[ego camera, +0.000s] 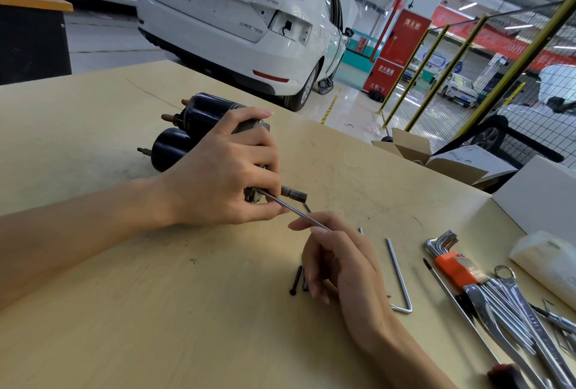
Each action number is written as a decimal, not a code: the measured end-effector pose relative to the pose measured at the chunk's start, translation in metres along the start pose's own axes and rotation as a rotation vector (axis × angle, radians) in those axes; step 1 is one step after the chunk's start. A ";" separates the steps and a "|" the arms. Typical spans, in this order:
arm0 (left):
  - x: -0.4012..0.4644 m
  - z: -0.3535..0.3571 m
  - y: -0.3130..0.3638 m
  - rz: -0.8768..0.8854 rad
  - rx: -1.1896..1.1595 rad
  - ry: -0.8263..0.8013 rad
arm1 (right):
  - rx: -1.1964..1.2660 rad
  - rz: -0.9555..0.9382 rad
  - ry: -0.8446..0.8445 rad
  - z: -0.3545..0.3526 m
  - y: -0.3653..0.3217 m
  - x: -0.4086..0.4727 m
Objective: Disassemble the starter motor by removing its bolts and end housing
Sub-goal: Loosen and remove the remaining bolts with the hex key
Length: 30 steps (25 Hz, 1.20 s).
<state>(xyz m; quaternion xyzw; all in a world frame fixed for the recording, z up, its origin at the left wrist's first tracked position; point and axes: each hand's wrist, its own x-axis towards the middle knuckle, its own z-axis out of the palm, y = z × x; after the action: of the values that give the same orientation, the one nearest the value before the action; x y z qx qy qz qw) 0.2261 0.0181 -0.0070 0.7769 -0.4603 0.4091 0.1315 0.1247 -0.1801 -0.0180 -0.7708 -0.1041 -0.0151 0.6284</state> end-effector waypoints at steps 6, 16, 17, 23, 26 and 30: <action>0.000 0.000 0.000 -0.001 0.001 -0.004 | 0.001 0.013 -0.011 -0.001 0.001 0.000; 0.000 -0.001 0.000 0.001 0.000 -0.001 | -0.022 0.006 0.020 0.000 -0.002 -0.001; 0.000 -0.001 0.000 0.002 0.000 0.000 | -0.023 0.006 0.021 0.000 -0.002 -0.001; 0.001 -0.001 0.000 0.000 -0.005 -0.005 | -0.028 0.005 0.026 0.000 -0.002 -0.002; 0.000 -0.002 0.001 -0.002 -0.008 -0.008 | -0.023 0.006 0.026 0.001 -0.002 -0.002; 0.000 -0.001 0.001 0.002 -0.006 -0.010 | -0.027 0.007 0.027 0.000 -0.002 -0.002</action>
<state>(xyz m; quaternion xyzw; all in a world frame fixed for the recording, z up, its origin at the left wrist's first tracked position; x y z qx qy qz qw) 0.2248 0.0182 -0.0060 0.7780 -0.4628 0.4040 0.1313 0.1221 -0.1798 -0.0160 -0.7792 -0.0929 -0.0246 0.6194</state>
